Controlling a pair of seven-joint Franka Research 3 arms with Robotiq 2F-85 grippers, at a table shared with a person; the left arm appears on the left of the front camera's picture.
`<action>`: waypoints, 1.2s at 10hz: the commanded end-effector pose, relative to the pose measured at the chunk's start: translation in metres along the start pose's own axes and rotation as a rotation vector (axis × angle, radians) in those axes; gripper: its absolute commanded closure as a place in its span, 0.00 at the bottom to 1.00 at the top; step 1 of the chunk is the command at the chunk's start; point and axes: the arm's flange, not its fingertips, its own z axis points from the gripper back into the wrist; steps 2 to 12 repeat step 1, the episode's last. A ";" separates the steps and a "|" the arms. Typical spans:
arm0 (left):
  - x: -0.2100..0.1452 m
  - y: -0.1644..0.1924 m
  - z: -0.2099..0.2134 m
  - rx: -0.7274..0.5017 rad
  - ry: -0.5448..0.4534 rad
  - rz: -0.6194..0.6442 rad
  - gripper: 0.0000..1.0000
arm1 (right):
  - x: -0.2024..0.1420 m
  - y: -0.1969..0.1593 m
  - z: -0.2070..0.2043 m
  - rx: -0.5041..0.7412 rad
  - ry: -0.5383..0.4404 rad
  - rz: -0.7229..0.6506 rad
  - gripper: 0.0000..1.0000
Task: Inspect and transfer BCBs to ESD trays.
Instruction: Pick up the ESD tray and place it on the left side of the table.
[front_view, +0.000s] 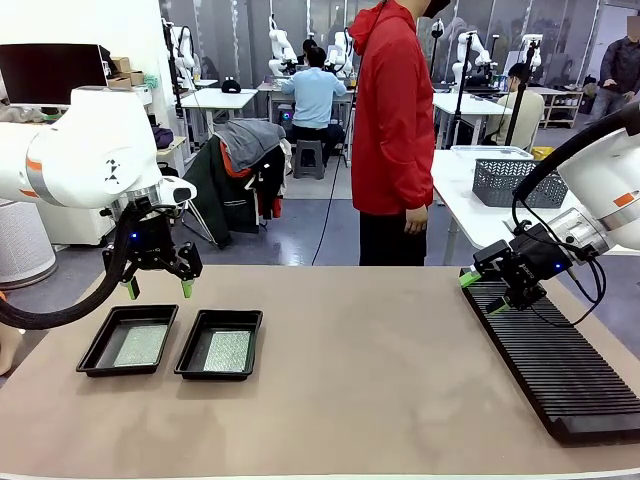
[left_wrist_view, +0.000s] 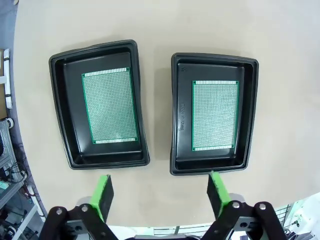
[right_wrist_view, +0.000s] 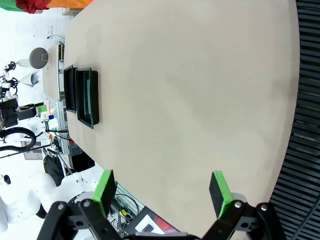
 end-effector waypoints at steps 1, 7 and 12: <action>0.000 0.001 0.000 0.000 0.001 0.004 0.00 | -0.001 0.002 0.000 -0.015 -0.004 -0.021 0.00; 0.000 0.001 0.000 0.000 0.001 0.004 0.00 | -0.001 0.002 0.000 -0.015 -0.004 -0.021 0.00; 0.000 0.001 0.000 0.000 0.001 0.004 0.00 | -0.001 0.002 0.000 -0.015 -0.004 -0.021 0.00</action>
